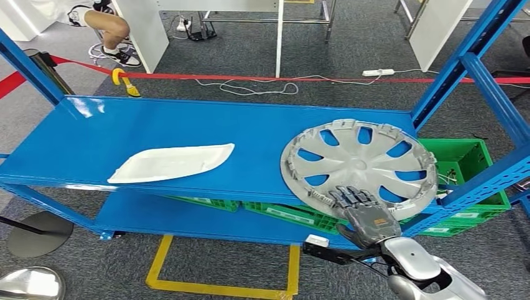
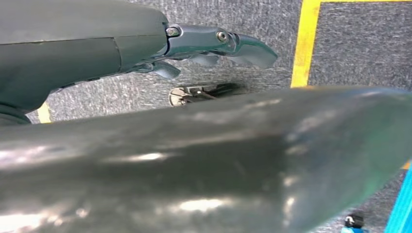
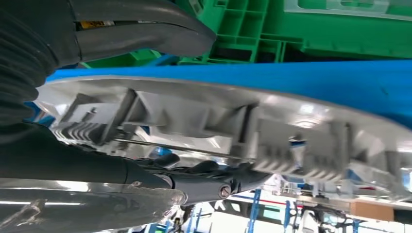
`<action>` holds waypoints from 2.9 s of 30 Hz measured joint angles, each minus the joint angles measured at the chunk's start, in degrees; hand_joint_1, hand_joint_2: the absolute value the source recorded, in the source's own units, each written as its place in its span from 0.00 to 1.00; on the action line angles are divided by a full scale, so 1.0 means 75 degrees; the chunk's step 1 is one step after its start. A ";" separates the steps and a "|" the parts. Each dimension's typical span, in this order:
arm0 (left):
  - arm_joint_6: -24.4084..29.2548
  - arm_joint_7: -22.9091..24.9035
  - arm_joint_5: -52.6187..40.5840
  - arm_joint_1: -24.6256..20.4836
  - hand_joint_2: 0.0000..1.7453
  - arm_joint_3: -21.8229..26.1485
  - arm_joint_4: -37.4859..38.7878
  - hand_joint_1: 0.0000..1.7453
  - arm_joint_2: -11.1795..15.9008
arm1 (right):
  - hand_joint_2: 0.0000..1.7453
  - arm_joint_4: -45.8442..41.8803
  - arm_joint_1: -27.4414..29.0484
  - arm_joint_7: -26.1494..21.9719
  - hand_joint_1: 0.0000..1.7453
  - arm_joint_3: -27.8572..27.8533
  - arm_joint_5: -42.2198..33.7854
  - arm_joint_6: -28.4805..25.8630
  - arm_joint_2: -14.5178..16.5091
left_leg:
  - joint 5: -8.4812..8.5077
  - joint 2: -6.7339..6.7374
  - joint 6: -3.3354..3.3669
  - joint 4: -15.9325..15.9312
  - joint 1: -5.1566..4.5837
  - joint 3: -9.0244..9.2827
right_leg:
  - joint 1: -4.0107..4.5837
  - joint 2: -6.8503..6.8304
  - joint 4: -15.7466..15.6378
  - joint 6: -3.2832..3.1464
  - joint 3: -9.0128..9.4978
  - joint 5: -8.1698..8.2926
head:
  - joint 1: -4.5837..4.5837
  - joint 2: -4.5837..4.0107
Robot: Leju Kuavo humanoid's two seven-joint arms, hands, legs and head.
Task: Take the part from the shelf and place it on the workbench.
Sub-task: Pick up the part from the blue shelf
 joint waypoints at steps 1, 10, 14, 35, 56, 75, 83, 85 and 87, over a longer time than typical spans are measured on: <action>0.0007 0.0000 0.0000 0.0002 0.00 0.0005 -0.0017 0.00 0.0009 | 1.00 0.0000 0.0016 0.0000 0.00 -0.0011 0.0000 0.0000 -0.0005 | 0.0000 0.0001 0.0000 0.0000 0.0000 0.0001 | 0.0000 0.0001 0.0000 0.0000 -0.0001 0.0002 | 0.0001 0.0000; 0.0145 -0.0028 0.0000 0.0030 0.00 0.0044 -0.0205 0.00 0.0084 | 1.00 -0.0149 0.0285 0.0011 0.00 -0.0224 -0.0052 0.0004 -0.0132 | 0.0001 0.0000 0.0000 0.0000 0.0000 -0.0001 | 0.0001 -0.0001 0.0000 -0.0001 -0.0002 0.0002 | 0.0001 0.0000; 0.0218 -0.0058 0.0000 0.0043 0.00 0.0046 -0.0352 0.00 0.0151 | 1.00 -0.0319 0.0475 0.0012 0.00 -0.0386 -0.0072 -0.0009 -0.0214 | 0.0000 0.0001 0.0001 0.0000 0.0000 -0.0002 | 0.0000 0.0000 0.0000 -0.0001 -0.0003 0.0002 | 0.0001 0.0000; 0.0384 -0.0098 0.0000 0.0053 0.00 0.0041 -0.0745 0.00 0.0323 | 1.00 -0.0190 0.0399 -0.0101 1.00 -0.0605 0.0344 -0.0478 -0.0188 | 0.0003 0.0000 0.0000 0.0000 0.0000 -0.0003 | 0.0001 -0.0003 0.0000 -0.0001 -0.0003 0.0002 | 0.0001 0.0000; 0.0520 -0.0360 0.0000 -0.0041 0.00 -0.0076 -0.0758 0.00 0.0342 | 1.00 -0.0642 0.0494 -0.0634 1.00 -0.0472 0.1176 -0.1983 -0.0186 | 0.0003 0.0000 0.0000 0.0000 0.0001 -0.0005 | 0.0001 -0.0001 0.0000 -0.0001 -0.0007 0.0002 | 0.0001 0.0000; 0.0446 -0.0417 -0.0047 -0.0152 1.00 -0.0187 -0.0711 0.00 0.0331 | 1.00 -0.2767 0.0385 -0.1149 1.00 -0.0518 0.1718 -0.3404 -0.0282 | 0.0004 -0.0001 0.0001 0.0000 -0.0001 -0.0011 | 0.0000 -0.0004 0.0000 0.0000 -0.0009 0.0003 | 0.0002 0.0000; 0.0579 0.0037 -0.0449 -0.0197 1.00 -0.0190 -0.0426 0.00 0.0208 | 1.00 -0.3083 0.0506 -0.1268 1.00 -0.0581 0.1837 -0.3793 -0.0390 | 0.0004 0.0000 0.0001 0.0000 -0.0002 -0.0010 | -0.0002 -0.0003 0.0000 0.0000 -0.0014 0.0003 | 0.0000 0.0000; 0.0602 0.0068 -0.0490 -0.0210 1.00 -0.0190 -0.0371 0.00 0.0173 | 1.00 -0.3176 0.0507 -0.1271 1.00 -0.0604 0.1842 -0.3829 -0.0399 | 0.0004 0.0000 0.0001 0.0000 -0.0001 -0.0011 | 0.0000 -0.0002 0.0000 -0.0001 -0.0014 0.0003 | 0.0000 0.0000; 0.0613 0.0083 -0.0502 -0.0216 1.00 -0.0190 -0.0331 0.00 0.0144 | 1.00 -0.3227 0.0509 -0.1271 1.00 -0.0613 0.1842 -0.3836 -0.0408 | 0.0004 0.0000 0.0001 0.0000 -0.0001 -0.0011 | 0.0001 -0.0002 0.0000 -0.0001 -0.0014 0.0003 | 0.0001 0.0000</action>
